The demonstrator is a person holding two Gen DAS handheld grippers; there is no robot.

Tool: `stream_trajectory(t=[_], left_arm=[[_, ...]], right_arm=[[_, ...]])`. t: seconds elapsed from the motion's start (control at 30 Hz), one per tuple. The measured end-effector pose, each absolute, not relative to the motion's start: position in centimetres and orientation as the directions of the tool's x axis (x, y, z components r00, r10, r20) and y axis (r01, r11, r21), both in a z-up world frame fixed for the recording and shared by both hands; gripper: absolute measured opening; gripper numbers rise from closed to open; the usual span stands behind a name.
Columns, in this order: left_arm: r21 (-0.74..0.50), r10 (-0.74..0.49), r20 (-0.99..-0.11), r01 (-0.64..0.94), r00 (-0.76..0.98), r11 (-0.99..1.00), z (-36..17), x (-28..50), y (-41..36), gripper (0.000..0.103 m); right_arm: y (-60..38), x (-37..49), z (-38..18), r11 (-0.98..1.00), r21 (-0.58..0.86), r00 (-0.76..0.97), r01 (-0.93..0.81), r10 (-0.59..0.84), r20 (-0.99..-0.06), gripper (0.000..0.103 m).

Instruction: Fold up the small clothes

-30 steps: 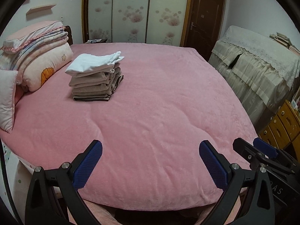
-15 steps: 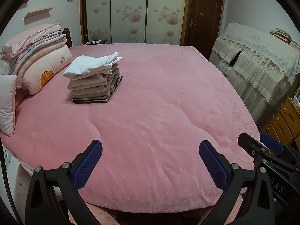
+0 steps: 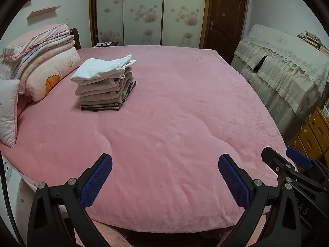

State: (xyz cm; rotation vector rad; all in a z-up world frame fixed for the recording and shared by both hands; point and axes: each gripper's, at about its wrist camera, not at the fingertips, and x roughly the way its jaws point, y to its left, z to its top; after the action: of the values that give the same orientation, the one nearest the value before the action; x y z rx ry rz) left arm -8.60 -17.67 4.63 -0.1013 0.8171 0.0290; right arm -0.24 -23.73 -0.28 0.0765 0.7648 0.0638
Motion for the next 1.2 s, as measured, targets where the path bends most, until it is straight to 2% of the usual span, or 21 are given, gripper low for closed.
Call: stream_trajectory(t=[1.2], left_arm=[[-0.091,-0.009,-0.738,-0.087,0.674,0.992,4.13,-9.22,-16.87,0.102]], right_arm=[[-23.49,-0.63,-0.52,0.997,0.069,0.721,-0.035,0.073,-0.689,0.071]])
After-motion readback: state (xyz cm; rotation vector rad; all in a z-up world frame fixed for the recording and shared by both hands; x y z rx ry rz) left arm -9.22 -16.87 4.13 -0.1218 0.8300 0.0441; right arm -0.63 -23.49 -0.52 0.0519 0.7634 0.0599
